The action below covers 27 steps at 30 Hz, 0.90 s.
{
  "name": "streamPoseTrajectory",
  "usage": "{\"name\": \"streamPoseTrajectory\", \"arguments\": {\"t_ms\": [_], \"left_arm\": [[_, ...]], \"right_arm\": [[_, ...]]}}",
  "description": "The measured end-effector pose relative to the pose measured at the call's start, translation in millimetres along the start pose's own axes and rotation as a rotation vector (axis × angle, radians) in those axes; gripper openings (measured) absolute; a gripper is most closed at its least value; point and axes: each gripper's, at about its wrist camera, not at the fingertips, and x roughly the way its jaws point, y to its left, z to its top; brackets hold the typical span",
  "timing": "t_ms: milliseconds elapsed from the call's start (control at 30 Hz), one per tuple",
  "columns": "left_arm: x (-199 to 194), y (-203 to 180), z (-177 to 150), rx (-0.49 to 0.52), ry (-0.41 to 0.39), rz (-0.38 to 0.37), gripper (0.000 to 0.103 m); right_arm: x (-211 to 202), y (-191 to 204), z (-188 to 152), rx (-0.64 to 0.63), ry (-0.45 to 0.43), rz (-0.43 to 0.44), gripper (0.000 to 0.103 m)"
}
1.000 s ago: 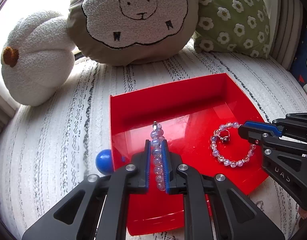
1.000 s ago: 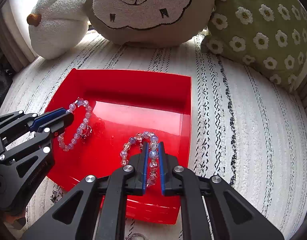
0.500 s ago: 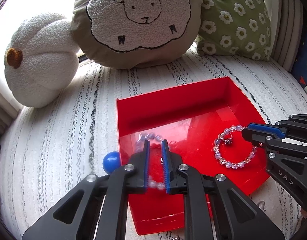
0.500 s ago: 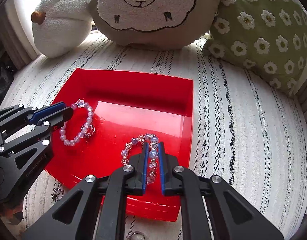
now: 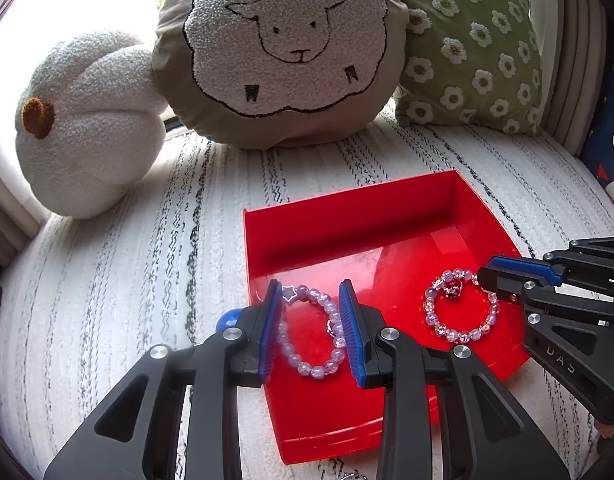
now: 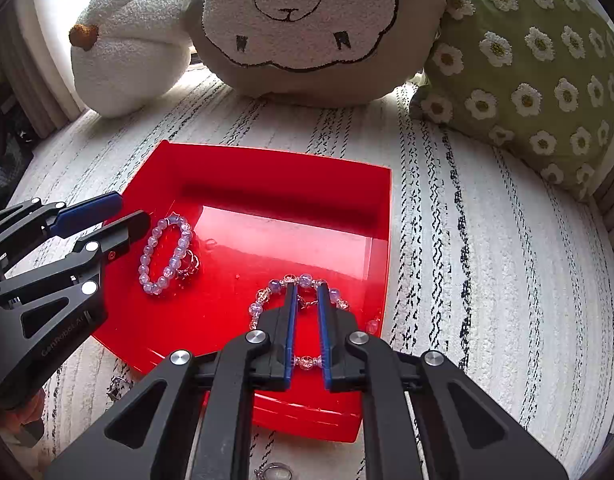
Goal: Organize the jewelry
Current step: 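Lower the bracelets into the red tray and open both tools, then withdraw both tools from the tray toward the silver rings on the seat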
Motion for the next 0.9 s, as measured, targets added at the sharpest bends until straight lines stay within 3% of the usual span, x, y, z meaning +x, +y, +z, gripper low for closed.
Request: {"name": "streamPoseTrajectory", "arguments": {"t_ms": [367,400,433,500,567,667,733,900], "left_arm": [[-5,2,-1,-0.017,-0.014,-0.008,0.030],[-8,2,0,-0.018,-0.019,-0.012,0.034],[-12,3,0,-0.021,-0.029,-0.015,0.038],[-22,5,1,-0.034,-0.059,-0.008,0.056],[-34,8,1,-0.050,-0.090,-0.003,0.072],[-52,18,2,-0.090,-0.109,-0.034,0.084],[-66,25,1,-0.117,-0.130,-0.058,0.087],[-97,37,-13,-0.153,-0.176,-0.044,0.090]], "right_arm": [[-6,1,0,-0.001,-0.012,0.003,0.012],[-9,1,1,0.000,-0.017,0.004,0.021],[-13,1,1,0.001,-0.029,0.003,0.040],[-24,2,0,0.001,-0.075,-0.015,0.063],[-34,3,0,-0.018,-0.103,-0.047,0.068],[-51,2,-3,-0.030,-0.139,-0.081,0.080],[-60,0,-7,-0.041,-0.161,-0.113,0.088],[-83,-3,-27,-0.055,-0.214,-0.178,0.094]]}}
